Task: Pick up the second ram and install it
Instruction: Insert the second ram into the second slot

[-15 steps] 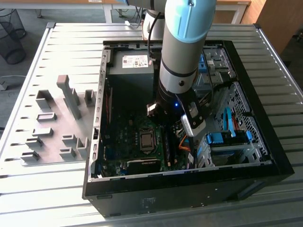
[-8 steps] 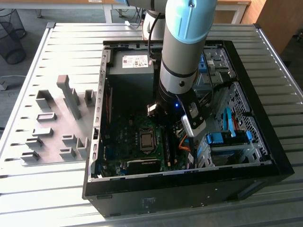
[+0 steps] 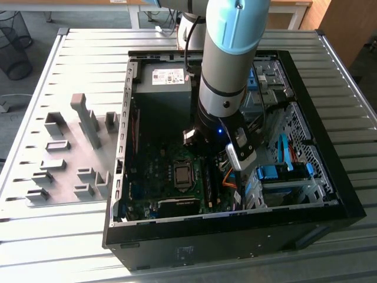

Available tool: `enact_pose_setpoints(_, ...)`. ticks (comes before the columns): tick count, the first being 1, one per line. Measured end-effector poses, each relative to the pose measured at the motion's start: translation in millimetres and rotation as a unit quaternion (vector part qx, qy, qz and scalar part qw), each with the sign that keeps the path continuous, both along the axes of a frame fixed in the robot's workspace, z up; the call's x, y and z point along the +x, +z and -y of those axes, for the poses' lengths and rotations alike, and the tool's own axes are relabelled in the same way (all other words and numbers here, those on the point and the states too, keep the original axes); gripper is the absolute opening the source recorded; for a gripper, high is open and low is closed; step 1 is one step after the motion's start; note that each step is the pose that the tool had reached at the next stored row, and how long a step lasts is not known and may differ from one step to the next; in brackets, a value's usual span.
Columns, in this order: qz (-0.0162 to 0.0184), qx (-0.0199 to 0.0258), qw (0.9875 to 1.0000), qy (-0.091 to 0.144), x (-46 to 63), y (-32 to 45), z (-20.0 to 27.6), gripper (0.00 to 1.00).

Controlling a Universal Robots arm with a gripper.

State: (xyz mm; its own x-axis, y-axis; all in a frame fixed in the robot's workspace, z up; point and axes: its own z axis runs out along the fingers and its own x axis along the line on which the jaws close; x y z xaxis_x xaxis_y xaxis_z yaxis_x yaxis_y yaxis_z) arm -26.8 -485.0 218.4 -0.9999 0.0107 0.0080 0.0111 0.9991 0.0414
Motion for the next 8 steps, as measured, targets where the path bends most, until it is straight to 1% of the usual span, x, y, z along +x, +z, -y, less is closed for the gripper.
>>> enact_pose_setpoints(4, 0.0, 0.0001, 1.0, -0.001, 0.6, -0.2, 0.0, 0.14)
enact_pose_setpoints(8, 0.0, 0.0014, 1.0, -0.001, 0.6, -1.2, 0.0, 0.14)
